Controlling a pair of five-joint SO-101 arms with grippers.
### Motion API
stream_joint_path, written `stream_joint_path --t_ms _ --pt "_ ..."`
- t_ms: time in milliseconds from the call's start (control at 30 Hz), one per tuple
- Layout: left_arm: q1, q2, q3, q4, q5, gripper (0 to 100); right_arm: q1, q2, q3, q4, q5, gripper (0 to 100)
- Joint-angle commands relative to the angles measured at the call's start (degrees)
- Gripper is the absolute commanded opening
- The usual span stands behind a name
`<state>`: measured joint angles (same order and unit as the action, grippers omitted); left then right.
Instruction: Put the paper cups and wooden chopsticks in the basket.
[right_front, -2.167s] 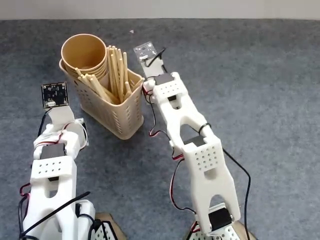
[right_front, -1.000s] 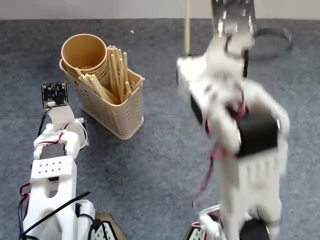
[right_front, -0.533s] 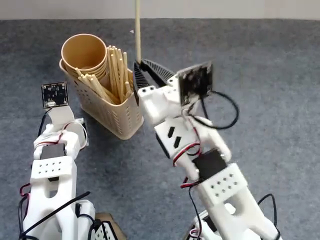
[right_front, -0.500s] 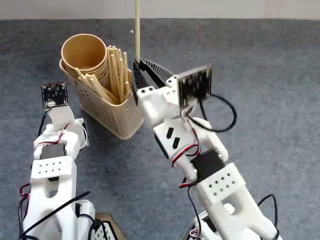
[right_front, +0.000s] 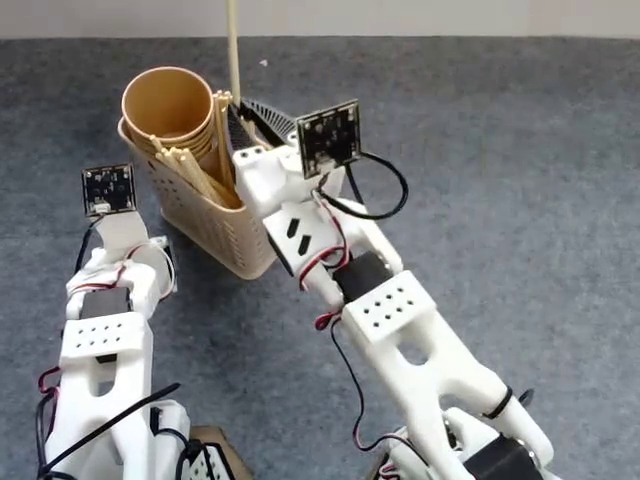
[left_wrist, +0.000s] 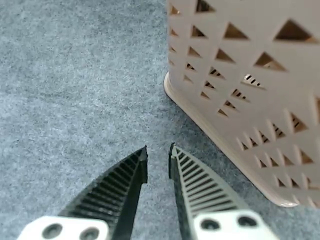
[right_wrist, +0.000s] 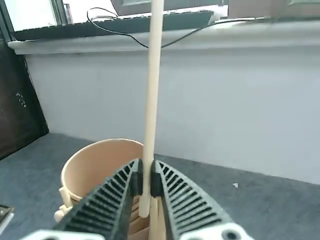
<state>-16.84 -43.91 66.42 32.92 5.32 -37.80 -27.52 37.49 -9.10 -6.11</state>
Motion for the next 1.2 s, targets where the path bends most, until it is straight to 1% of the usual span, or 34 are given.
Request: stream_joint_path --t_ms 0,67,133,367,433,500,600,667,733,800,933,1033,1167 --pt "0.4 -0.9 -0.2 -1.1 -0.4 10 -0.5 -0.1 -2.8 -0.7 -0.9 4.9" --pt "0.4 -0.9 -0.2 -1.1 -0.4 10 -1.2 -0.1 -2.8 -0.7 -3.3 8.4" --pt "0.4 -0.9 -0.2 -1.1 -0.4 10 -1.6 -0.1 -2.8 -0.7 -4.6 9.8" --pt "0.4 -0.9 -0.2 -1.1 -0.4 10 -2.0 -0.1 -2.8 -0.6 -4.4 9.8" --pt "0.4 -0.9 -0.2 -1.1 -0.4 10 -2.0 -0.6 -3.1 2.0 -4.0 9.7" --pt "0.2 -0.9 -0.2 -1.1 -0.4 10 -2.0 -2.6 -3.4 12.8 -0.4 7.3" --pt "0.0 -1.7 -0.9 -0.9 -0.4 10 -2.3 -8.9 -8.3 31.4 4.8 0.0" --pt "-0.1 -3.8 -1.7 -0.4 -0.4 9 -1.9 -14.6 -10.9 41.8 5.8 0.6" --pt "-0.1 -8.4 -1.5 2.0 -0.4 9 -0.8 -21.1 -9.4 49.5 5.8 0.5" --pt "-0.1 -14.6 -0.4 4.6 -0.4 10 0.1 -28.2 -5.5 53.9 5.8 0.5" --pt "0.3 -29.8 7.3 5.2 -0.7 10 0.2 -42.8 10.2 54.7 6.1 0.5" --pt "0.4 -40.9 14.7 5.2 -5.0 10 0.3 -54.0 22.3 54.8 6.2 0.5" --pt "0.4 -54.4 26.1 5.5 -10.1 10 5.6 -68.5 36.4 54.8 6.2 0.5"
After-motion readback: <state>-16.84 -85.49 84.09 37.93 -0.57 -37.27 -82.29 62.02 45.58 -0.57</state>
